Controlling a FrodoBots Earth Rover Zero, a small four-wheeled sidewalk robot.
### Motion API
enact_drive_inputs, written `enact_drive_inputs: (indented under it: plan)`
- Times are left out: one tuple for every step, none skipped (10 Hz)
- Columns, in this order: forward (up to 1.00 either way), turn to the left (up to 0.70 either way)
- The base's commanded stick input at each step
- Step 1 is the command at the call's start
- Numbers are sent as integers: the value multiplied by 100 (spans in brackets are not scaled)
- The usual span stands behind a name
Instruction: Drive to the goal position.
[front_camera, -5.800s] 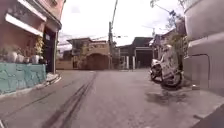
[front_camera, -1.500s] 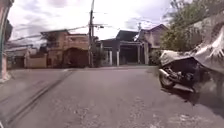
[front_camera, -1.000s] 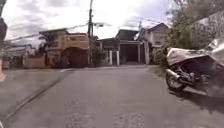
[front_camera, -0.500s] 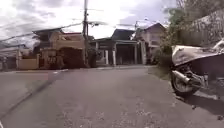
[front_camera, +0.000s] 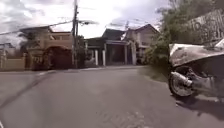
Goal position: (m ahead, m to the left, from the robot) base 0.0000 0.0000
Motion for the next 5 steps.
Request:
enact_drive_inputs:
  plan:
    - [70, 1]
    - [70, 1]
    - [70, 1]
    - [70, 1]
    - [70, 1]
